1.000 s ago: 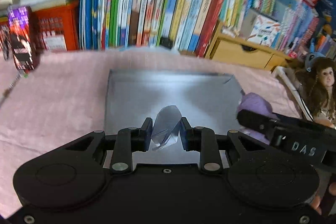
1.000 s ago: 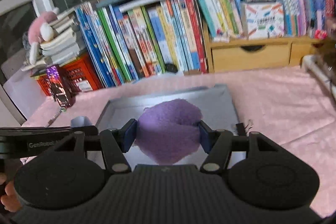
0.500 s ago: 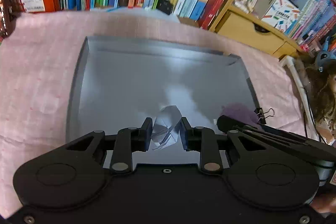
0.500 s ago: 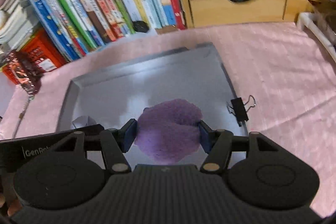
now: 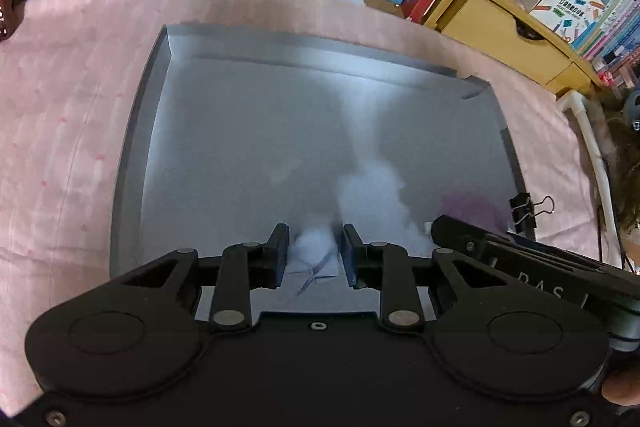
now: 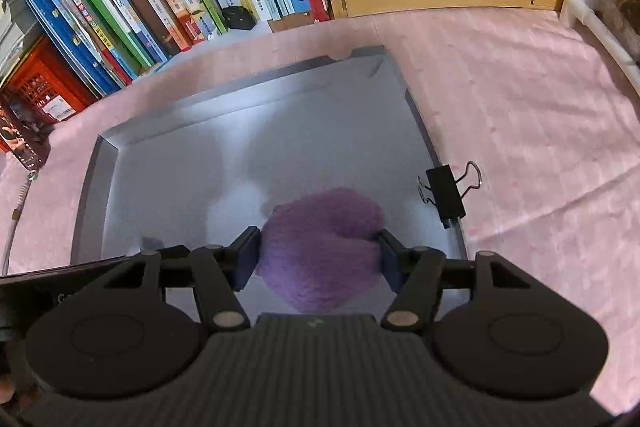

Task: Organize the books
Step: 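Open both tools to drop the paper and plush into the tray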

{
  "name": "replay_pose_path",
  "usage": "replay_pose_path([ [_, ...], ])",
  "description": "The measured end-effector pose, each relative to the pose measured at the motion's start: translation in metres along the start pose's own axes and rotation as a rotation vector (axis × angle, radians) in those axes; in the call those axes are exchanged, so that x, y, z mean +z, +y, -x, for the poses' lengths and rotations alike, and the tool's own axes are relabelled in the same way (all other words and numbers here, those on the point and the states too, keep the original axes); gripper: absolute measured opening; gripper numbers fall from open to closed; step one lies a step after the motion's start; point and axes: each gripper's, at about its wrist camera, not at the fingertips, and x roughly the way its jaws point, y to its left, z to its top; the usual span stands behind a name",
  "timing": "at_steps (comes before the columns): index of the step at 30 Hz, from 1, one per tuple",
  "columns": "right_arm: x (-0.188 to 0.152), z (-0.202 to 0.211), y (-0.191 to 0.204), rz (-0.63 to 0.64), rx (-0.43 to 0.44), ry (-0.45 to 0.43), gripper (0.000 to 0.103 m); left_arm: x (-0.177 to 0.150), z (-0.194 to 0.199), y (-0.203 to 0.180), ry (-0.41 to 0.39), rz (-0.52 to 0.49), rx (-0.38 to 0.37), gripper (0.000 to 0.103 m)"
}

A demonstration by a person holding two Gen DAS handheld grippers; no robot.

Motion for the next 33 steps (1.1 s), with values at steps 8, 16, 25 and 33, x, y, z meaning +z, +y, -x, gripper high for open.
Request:
replay_pose_path([
  [8, -0.003, -0.007, 0.002, 0.022, -0.009, 0.017, 0.073, 0.000, 0.000, 0.001, -0.004, 0.012, 0.011, 0.038],
  [16, -0.004, 0.004, -0.002, 0.028, -0.010, -0.027, 0.087, -0.002, 0.013, 0.008, -0.027, 0.028, -0.003, 0.049],
  [25, -0.006, 0.030, -0.002, 0.045, 0.008, -0.085, 0.093, -0.009, 0.045, 0.005, -0.098, -0.017, -0.007, 0.058],
  [33, -0.012, 0.048, -0.005, 0.050, 0.027, -0.123, 0.099, -0.022, 0.069, 0.002, -0.143, -0.055, 0.001, 0.064],
])
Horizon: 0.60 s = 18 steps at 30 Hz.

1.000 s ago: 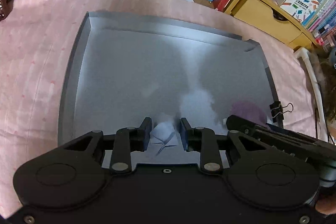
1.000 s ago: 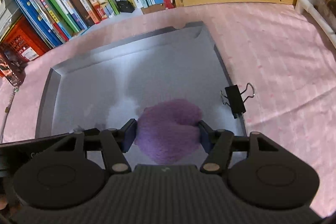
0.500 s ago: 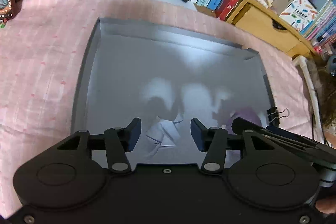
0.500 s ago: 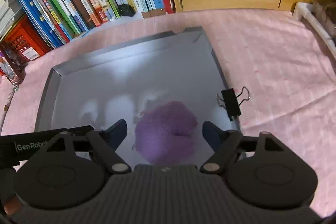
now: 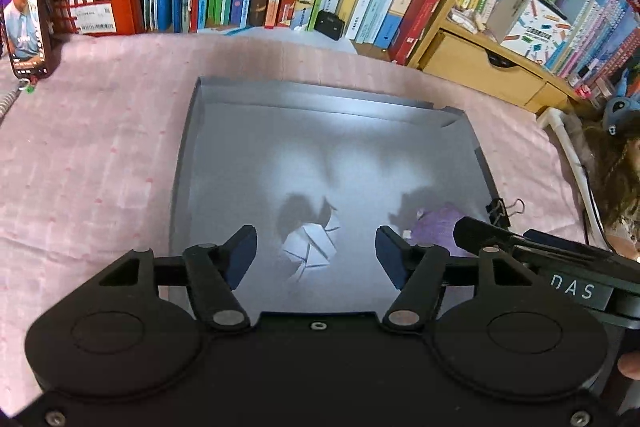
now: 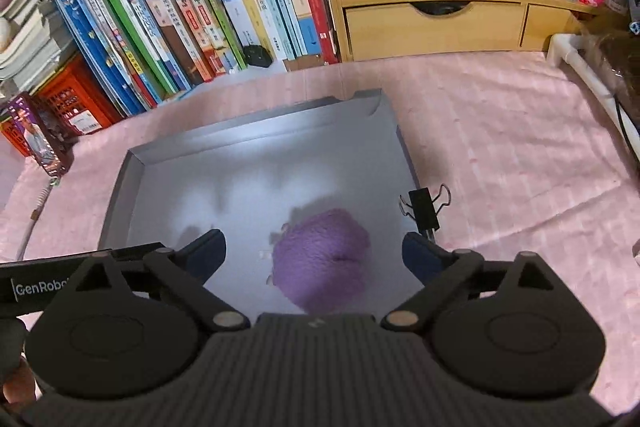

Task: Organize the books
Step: 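Open both tools to drop the paper and plush into the tray, then move both open tools back over the table items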

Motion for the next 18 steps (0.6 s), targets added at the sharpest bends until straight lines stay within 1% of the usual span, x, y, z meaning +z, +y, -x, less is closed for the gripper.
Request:
replay_pose_path([
  [5, -0.005, 0.019, 0.001, 0.031, 0.003, -0.045, 0.099, -0.011, 0.022, -0.004, -0.045, -0.035, -0.015, 0.067],
  [11, -0.019, 0.047, -0.002, 0.061, 0.042, -0.106, 0.100, -0.030, 0.056, -0.007, -0.123, -0.077, -0.046, 0.070],
  [14, -0.030, 0.060, -0.001, 0.090, 0.063, -0.139, 0.100, -0.046, 0.072, -0.007, -0.167, -0.105, -0.061, 0.073],
  [18, -0.048, 0.074, -0.003, 0.108, 0.087, -0.192, 0.100, -0.071, 0.089, -0.009, -0.226, -0.135, -0.082, 0.074],
])
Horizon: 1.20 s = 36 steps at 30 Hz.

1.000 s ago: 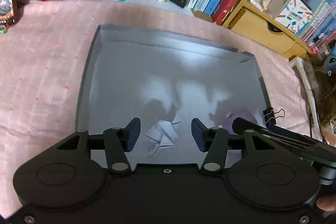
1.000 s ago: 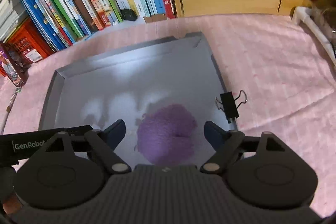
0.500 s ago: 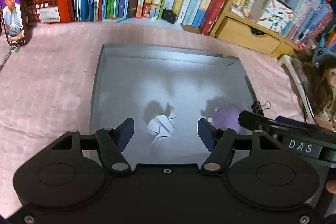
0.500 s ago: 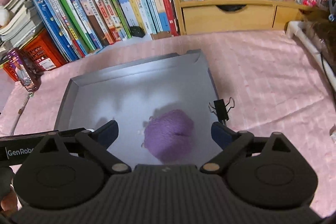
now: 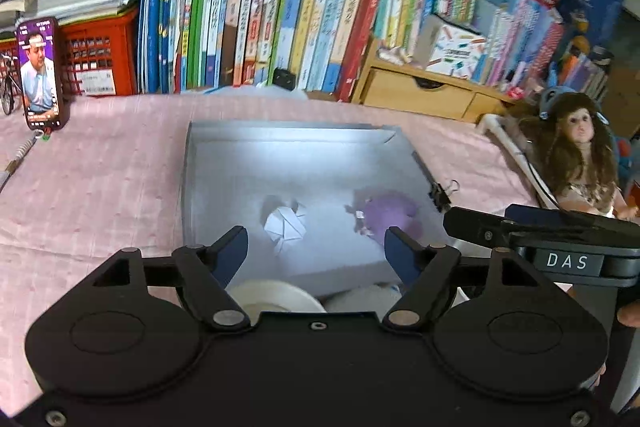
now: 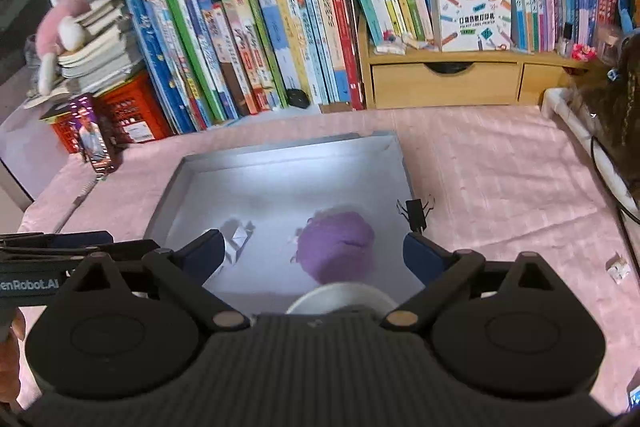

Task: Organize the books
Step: 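Move both open tools back over the table items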

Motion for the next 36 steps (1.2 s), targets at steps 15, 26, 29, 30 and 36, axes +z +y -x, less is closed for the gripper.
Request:
replay_pose_path([
  [15, -0.094, 0.043, 0.001, 0.058, -0.014, -0.239, 0.100, -0.096, 0.050, -0.018, -0.244, -0.038, 0.012, 0.085],
  [26, -0.155, 0.075, 0.017, 0.123, -0.037, -0.398, 0.100, -0.166, 0.071, -0.024, -0.353, -0.008, 0.084, 0.090],
  [29, -0.165, 0.078, 0.020, 0.141, -0.043, -0.415, 0.102, -0.182, 0.074, -0.023, -0.356, 0.008, 0.092, 0.090],
  [30, -0.170, 0.078, 0.021, 0.143, -0.047, -0.419, 0.102, -0.186, 0.074, -0.023, -0.354, 0.009, 0.097, 0.090],
  [36, -0.191, 0.077, 0.020, 0.133, -0.057, -0.427, 0.103, -0.212, 0.081, -0.022, -0.380, 0.000, 0.145, 0.091],
])
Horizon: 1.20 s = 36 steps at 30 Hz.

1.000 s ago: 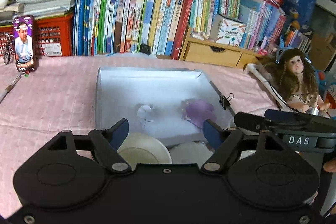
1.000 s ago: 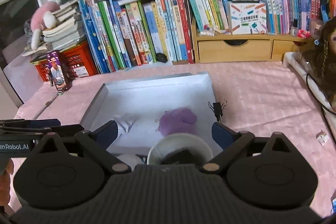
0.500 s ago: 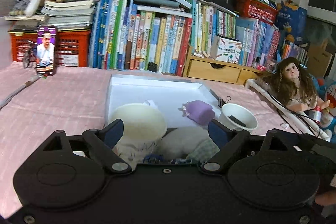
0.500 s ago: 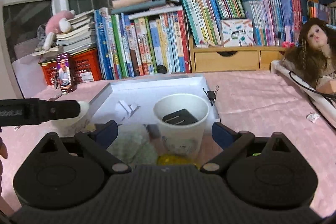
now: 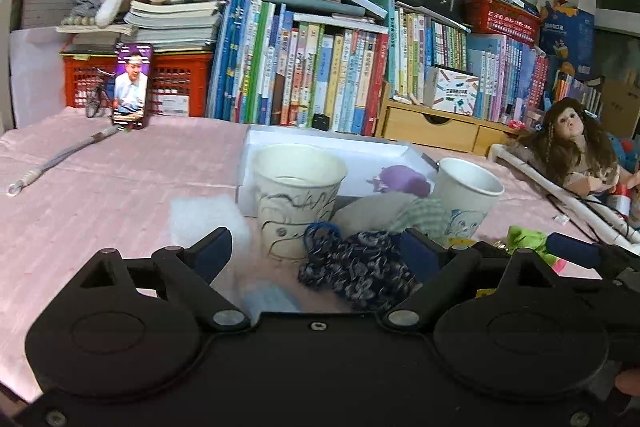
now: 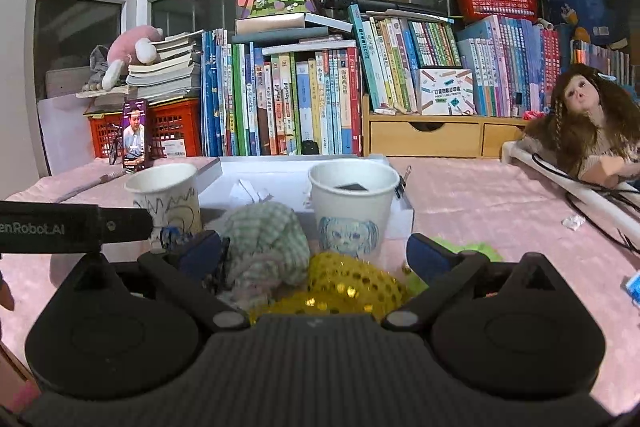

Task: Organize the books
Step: 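Move both open tools back over the table items, then grasp the blue face-mask packet with the left tool while the right tool grasps the yellow sequined bow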

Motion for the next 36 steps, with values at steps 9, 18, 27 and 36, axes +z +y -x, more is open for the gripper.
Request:
replay_pose_path([
  [9, -0.020, 0.010, 0.001, 0.009, -0.015, -0.025, 0.103, -0.025, 0.011, 0.005, -0.020, 0.001, 0.041, 0.091],
  [18, -0.038, 0.009, 0.002, -0.005, -0.029, -0.020, 0.103, -0.047, 0.005, 0.003, 0.002, -0.015, 0.075, 0.091],
  [27, -0.042, 0.000, 0.004, -0.039, -0.038, -0.015, 0.102, -0.054, -0.001, 0.002, -0.009, -0.003, 0.101, 0.088],
  [36, -0.042, -0.007, 0.004, -0.074, -0.033, 0.003, 0.093, -0.061, -0.006, -0.002, 0.013, -0.012, 0.083, 0.073],
])
